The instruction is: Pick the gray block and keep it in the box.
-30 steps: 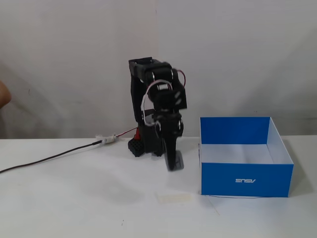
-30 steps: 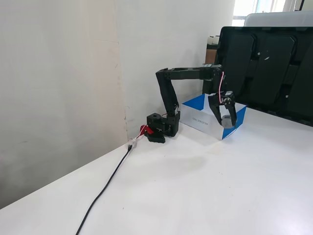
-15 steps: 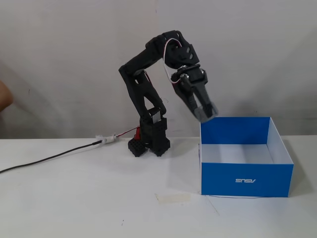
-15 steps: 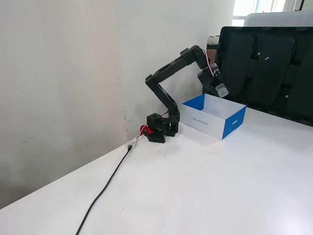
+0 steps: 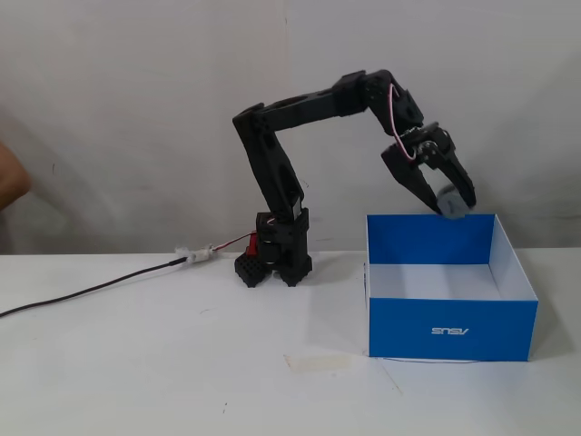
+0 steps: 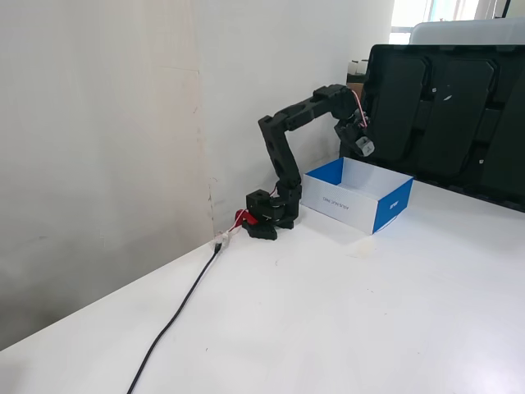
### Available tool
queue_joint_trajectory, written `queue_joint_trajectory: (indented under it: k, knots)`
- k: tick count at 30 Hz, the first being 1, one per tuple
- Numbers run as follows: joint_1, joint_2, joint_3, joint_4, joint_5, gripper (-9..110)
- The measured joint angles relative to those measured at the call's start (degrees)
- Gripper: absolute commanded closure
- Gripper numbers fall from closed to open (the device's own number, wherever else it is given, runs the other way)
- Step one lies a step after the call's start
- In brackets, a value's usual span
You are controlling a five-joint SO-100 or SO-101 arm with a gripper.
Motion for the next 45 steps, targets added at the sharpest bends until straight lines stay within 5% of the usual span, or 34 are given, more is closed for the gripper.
queue_joint_trajectory:
  k: [2, 7, 18, 31, 45]
  knots:
    - [0.0, -0.3, 0.0, -1.0, 0.0, 65]
    - [0.0, -0.3, 0.8, -3.1, 0.0, 60]
    - [17.2, 8.4, 6.1, -2.9, 0.0, 101]
    - [41.5, 40.8, 34.3, -7.3, -0.1, 101]
    - [64.7, 75.1, 66.1, -11.3, -14.0, 101]
